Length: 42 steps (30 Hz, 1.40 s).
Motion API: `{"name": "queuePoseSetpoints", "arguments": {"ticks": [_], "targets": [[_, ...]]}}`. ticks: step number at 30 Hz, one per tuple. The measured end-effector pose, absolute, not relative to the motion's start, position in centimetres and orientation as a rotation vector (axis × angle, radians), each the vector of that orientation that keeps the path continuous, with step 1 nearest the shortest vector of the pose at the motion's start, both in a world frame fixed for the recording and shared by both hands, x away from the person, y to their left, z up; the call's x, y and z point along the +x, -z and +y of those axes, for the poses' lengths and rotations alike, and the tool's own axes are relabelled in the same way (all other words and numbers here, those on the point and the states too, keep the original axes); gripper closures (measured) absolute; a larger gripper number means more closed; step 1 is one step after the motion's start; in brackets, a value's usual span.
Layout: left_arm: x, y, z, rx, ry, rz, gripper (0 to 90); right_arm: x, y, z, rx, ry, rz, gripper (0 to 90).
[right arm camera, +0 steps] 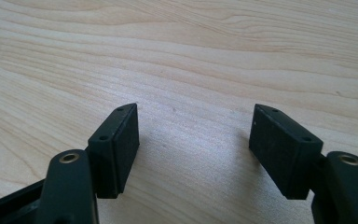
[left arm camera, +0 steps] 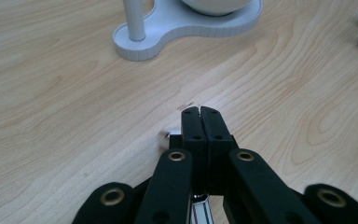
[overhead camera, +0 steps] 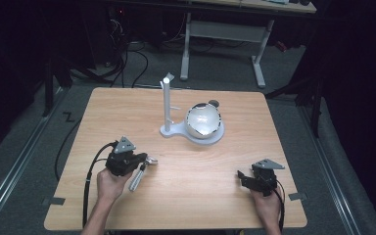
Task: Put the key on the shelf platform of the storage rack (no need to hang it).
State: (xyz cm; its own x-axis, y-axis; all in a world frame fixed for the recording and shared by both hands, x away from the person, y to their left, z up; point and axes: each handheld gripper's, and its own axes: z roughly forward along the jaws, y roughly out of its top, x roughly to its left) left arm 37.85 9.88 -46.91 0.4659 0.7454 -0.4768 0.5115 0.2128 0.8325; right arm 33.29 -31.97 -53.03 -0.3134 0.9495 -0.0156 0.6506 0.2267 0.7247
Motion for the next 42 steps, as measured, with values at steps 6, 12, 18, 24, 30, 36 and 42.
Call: {"name": "queuePoseSetpoints", "arguments": {"ticks": [6, 12, 18, 24, 30, 36, 42], "targets": [[37.5, 45.5, 9.8, 1.422, -0.207, 1.159, 90.0, 33.3, 53.0, -32.0, 1.471, -0.864, 2.047, 33.3], [37.3, 44.0, 9.5, 1.417, -0.181, 1.128, 90.0, 33.3, 53.0, -32.0, 1.47, -0.865, 2.048, 33.1], [37.0, 42.5, 9.1, 1.416, -0.152, 1.102, 90.0, 33.3, 53.0, -32.0, 1.47, -0.867, 2.049, 32.9], [37.2, 40.9, 8.5, 1.412, -0.115, 1.07, 90.0, 33.3, 53.0, -32.0, 1.47, -0.868, 2.049, 32.8], [37.5, 39.8, 7.5, 1.431, -0.093, 1.041, 90.0, 33.3, 53.0, -32.0, 1.469, -0.867, 2.05, 32.6], [37.9, 38.9, 6.6, 1.433, -0.069, 1.013, 90.0, 33.3, 53.0, -32.0, 1.466, -0.867, 2.053, 32.2], [38.6, 38.1, 5.8, 1.437, -0.05, 0.997, 90.0, 33.3, 53.0, -32.0, 1.466, -0.866, 2.054, 32.0]]}}
